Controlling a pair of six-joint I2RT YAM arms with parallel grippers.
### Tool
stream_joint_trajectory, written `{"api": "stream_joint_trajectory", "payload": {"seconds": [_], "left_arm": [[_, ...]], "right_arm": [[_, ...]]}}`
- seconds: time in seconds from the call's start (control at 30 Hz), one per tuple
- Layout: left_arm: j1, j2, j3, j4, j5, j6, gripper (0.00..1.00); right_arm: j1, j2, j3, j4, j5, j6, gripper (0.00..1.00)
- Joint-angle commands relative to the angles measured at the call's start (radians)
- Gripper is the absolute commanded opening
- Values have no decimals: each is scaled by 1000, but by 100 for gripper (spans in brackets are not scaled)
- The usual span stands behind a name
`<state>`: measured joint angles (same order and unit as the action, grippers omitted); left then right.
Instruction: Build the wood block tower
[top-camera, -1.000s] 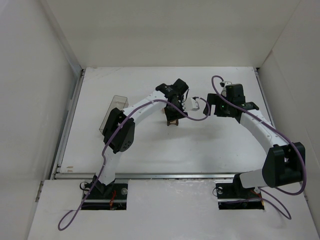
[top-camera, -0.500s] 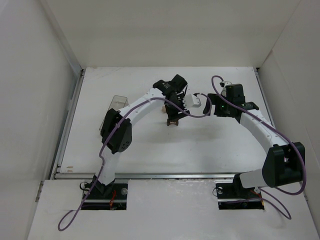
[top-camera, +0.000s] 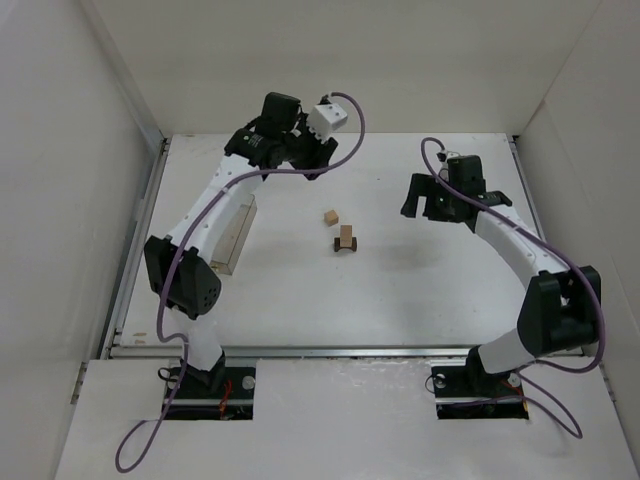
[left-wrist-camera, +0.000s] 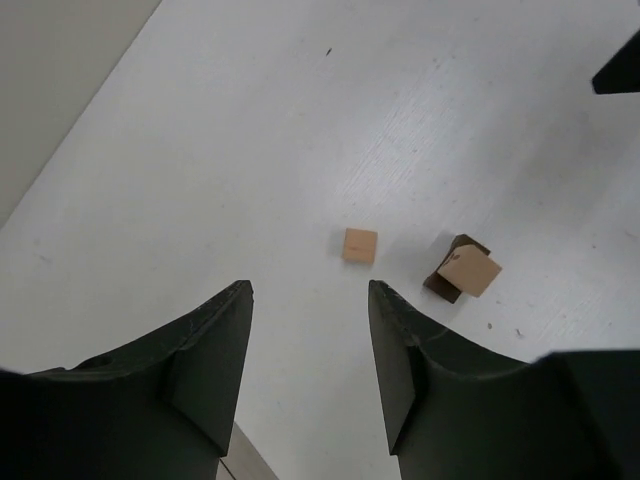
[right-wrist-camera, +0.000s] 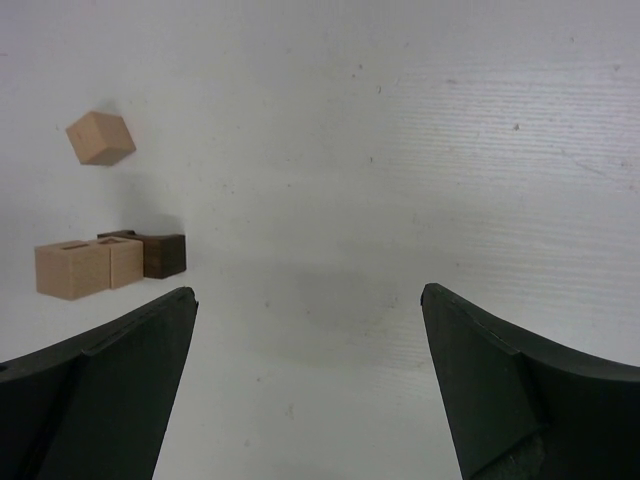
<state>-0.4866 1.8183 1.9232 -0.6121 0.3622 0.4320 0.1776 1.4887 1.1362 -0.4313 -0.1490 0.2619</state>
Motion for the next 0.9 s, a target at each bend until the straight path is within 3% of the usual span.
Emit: {"api": "stream_joint_trajectory", "payload": {"seconds": [0.0,0.13,0.4,0.87], "left_arm": [[5,96,-3,-11,-26,-72,45],[23,167,-12,12,-46,-72,45],[5,312,-23,32,-49,-27,55],[-27,417,-62,74,-51,24,56]], "right_arm": [[-4,28,46,80,-7,52,100],[-4,67,69,69,-7,53,100],[-4,90,69,49,2,43,100],[-4,120,60,40,11,34,100]]}}
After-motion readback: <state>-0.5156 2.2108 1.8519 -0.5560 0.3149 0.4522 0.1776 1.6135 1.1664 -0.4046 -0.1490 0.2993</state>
